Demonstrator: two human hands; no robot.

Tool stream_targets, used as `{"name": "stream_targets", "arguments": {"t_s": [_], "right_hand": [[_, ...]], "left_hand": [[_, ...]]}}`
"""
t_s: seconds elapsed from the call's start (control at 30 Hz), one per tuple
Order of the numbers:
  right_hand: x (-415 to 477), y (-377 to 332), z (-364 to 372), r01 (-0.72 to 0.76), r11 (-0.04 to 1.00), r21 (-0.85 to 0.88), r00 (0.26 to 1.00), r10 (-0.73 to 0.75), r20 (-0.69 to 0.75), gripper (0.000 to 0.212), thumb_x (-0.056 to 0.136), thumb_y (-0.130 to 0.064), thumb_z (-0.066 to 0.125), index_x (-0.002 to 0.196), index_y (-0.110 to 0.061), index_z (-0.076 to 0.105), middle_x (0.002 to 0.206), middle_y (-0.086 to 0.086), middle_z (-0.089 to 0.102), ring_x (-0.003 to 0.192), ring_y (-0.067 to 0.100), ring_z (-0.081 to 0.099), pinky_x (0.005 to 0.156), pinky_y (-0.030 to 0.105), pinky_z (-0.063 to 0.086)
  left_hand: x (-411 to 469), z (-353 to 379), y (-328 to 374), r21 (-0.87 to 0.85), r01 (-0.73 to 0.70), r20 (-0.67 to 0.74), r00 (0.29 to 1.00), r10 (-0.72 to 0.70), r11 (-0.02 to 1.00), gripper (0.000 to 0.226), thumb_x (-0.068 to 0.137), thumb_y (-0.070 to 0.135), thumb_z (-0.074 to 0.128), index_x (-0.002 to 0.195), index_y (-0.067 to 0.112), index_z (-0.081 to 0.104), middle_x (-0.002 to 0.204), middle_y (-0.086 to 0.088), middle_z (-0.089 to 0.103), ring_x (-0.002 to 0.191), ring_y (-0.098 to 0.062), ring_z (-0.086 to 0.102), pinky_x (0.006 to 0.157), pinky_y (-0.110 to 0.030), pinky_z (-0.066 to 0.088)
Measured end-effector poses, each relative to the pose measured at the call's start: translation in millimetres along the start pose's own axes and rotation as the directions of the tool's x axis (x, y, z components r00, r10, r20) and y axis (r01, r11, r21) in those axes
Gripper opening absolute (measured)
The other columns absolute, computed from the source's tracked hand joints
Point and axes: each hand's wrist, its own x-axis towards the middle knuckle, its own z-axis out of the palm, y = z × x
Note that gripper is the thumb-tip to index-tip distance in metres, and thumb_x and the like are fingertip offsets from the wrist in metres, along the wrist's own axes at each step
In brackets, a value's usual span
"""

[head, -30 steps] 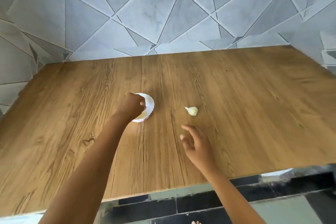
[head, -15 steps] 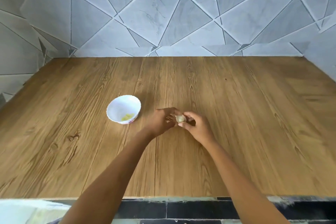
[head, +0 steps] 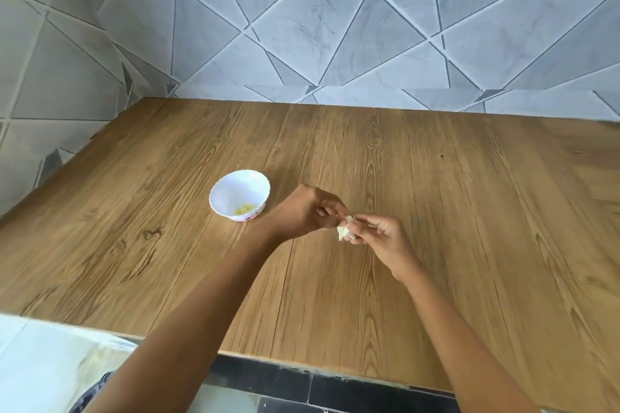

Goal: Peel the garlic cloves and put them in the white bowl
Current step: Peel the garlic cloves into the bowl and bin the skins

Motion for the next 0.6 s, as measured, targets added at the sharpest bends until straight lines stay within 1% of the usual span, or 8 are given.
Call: {"name": "stream_targets", "arguments": {"t_s": [0.07,0.13,0.23,0.33,0.4,0.43,0.5,0.6], "right_hand": [[0.0,0.6,-3.1,0.030,0.998,-0.051,0.998,-0.027,0.058,0.026,0.085,-0.003,0.063,0.111,-0.003,0.065,0.083,-0.006,0.073,0.075,0.006,0.068,0.067,0.020,0.053],[0.0,0.8,-3.7,0.046,0.996,-0.073,0.995,-0.039,0.095,0.028,0.086,-0.006,0.062,0.113,0.001,0.064,0.080,-0.007,0.071,0.069,0.002,0.064,0.067,0.020,0.051],[-0.5,-0.4,-0.6,0.074,0.990,-0.121,0.990,-0.058,0.132,0.037,0.082,-0.023,0.062,0.113,-0.003,0.064,0.072,-0.011,0.069,0.063,0.003,0.058,0.066,0.020,0.050],[0.5,2.5,2.7,0.067,0.989,-0.135,0.989,-0.049,0.137,0.035,0.083,-0.029,0.060,0.103,-0.003,0.070,0.071,-0.004,0.068,0.061,0.008,0.055,0.064,0.022,0.049],[2.0,5.4,4.5,0.051,0.987,-0.151,0.992,-0.033,0.124,0.037,0.084,-0.032,0.059,0.094,0.001,0.072,0.069,0.000,0.067,0.060,0.008,0.056,0.064,0.023,0.048],[2.9,6.8,5.1,0.042,0.986,-0.161,0.993,-0.023,0.118,0.036,0.084,-0.033,0.059,0.088,0.000,0.073,0.068,0.000,0.067,0.060,0.008,0.056,0.064,0.025,0.049],[3.7,8.6,5.8,0.029,0.982,-0.189,0.994,-0.008,0.113,0.031,0.084,-0.037,0.059,0.078,-0.010,0.073,0.065,-0.003,0.067,0.060,0.009,0.057,0.065,0.029,0.051],[4.5,9.8,7.4,0.014,0.978,-0.210,0.994,0.010,0.113,0.027,0.083,-0.040,0.057,0.075,-0.018,0.071,0.064,-0.004,0.066,0.062,0.012,0.059,0.069,0.036,0.053]], "left_hand": [[-1.9,-1.6,-1.6,-0.039,0.012,0.024,1.000,-0.011,0.999,0.016,0.081,0.005,0.071,0.097,0.003,0.073,0.086,-0.008,0.074,0.077,-0.014,0.069,0.071,-0.026,0.057],[-3.4,-0.7,-1.7,-0.040,0.028,0.028,0.999,-0.027,0.999,0.016,0.080,0.003,0.072,0.096,0.001,0.073,0.086,-0.008,0.074,0.076,-0.015,0.070,0.071,-0.026,0.057],[-6.3,6.3,-2.7,0.065,0.003,0.013,1.000,-0.004,0.998,0.012,0.078,0.003,0.073,0.090,0.000,0.073,0.080,-0.007,0.073,0.073,-0.011,0.069,0.069,-0.018,0.055],[-10.0,14.7,-5.0,0.154,0.033,-0.020,0.999,-0.030,0.987,0.011,0.075,0.001,0.073,0.086,0.000,0.071,0.075,-0.007,0.072,0.069,-0.012,0.067,0.065,-0.015,0.050],[-12.7,20.3,-4.2,0.169,0.081,-0.071,0.995,-0.070,0.982,0.011,0.074,-0.001,0.070,0.085,-0.001,0.071,0.074,-0.008,0.071,0.067,-0.011,0.065,0.062,-0.004,0.043],[-13.8,22.9,-3.4,0.168,0.112,-0.097,0.991,-0.096,0.979,0.013,0.072,-0.002,0.069,0.085,-0.001,0.070,0.074,-0.009,0.071,0.066,-0.009,0.063,0.060,0.000,0.040],[-16.2,27.0,-2.7,0.161,0.165,-0.139,0.980,-0.143,0.973,0.016,0.070,-0.003,0.068,0.086,-0.002,0.070,0.075,-0.010,0.071,0.065,-0.009,0.059,0.057,0.001,0.037],[-17.9,33.0,-4.3,0.140,0.233,-0.179,0.962,-0.207,0.962,0.015,0.071,0.000,0.067,0.085,-0.001,0.070,0.075,-0.011,0.070,0.066,-0.015,0.062,0.055,-0.007,0.038]]}}
